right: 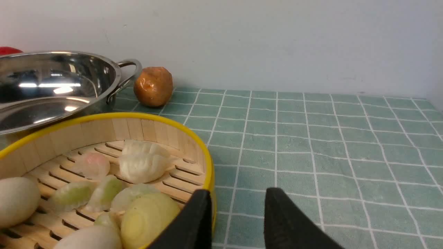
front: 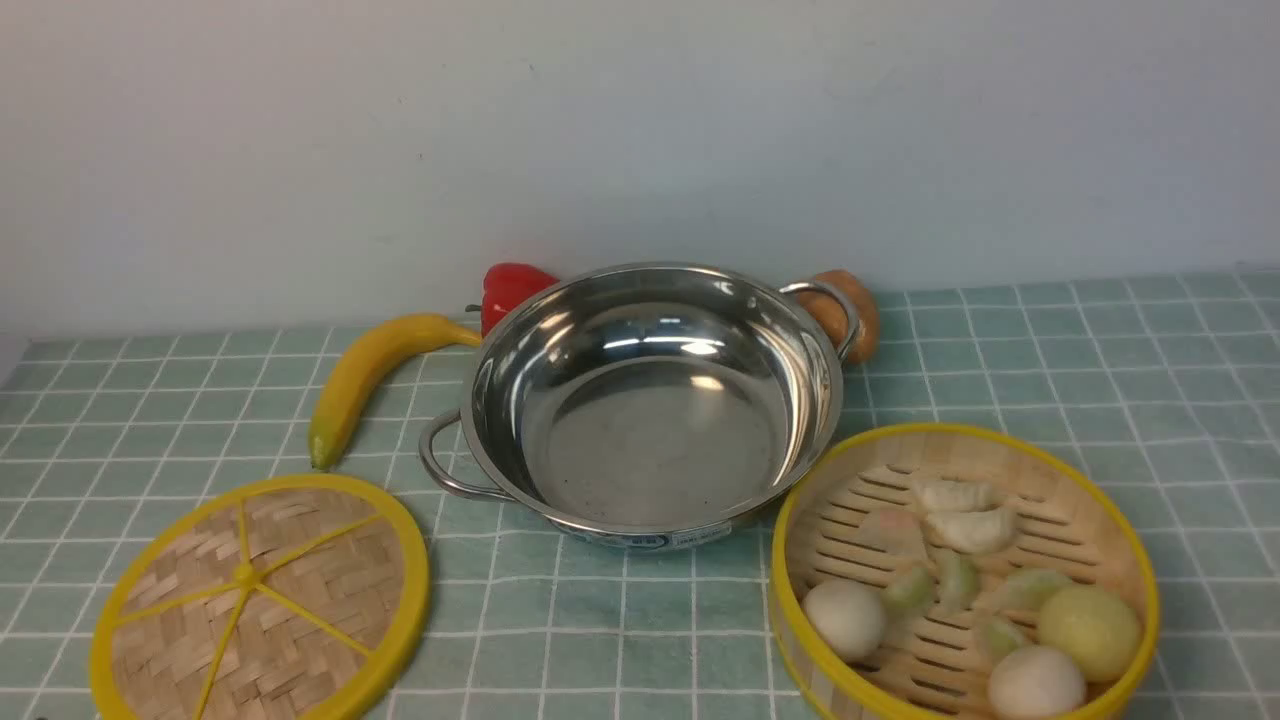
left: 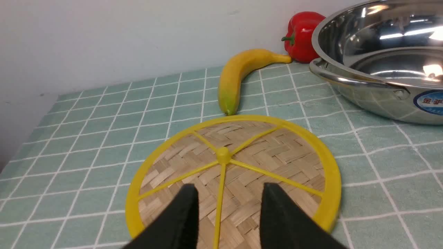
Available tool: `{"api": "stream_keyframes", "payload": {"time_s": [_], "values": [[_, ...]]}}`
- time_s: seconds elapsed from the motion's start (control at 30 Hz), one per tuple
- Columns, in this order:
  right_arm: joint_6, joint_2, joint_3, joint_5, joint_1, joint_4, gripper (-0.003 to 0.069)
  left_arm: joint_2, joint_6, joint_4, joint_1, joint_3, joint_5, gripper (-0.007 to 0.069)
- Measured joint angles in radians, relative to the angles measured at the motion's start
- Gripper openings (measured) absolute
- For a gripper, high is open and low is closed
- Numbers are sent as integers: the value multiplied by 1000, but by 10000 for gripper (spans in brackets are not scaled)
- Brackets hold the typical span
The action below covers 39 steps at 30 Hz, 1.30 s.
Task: Place the steamer in the pot on the blue tablecloth, and put the lid on the steamer.
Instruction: 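Reach for and grasp the rim of the bamboo steamer holding the buns with the right gripper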
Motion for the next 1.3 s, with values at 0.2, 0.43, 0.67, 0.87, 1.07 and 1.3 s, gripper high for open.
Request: {"api": "stream_keyframes", "payload": {"time_s": [0.2,0.43,0.67,0.87,1.07,1.3], "values": [[0,0,0,0,0,1,243,0,0,0,0,0,0,244],[0,0,0,0,0,1,243,0,0,0,0,0,0,244],[0,0,0,0,0,1,243,0,0,0,0,0,0,244],[0,0,0,0,0,1,243,0,0,0,0,0,0,244],[0,0,0,0,0,1,243,0,0,0,0,0,0,244],[72,0,0,-23,0,148,243,-1,-55,-141,0,0,-21,244]]}}
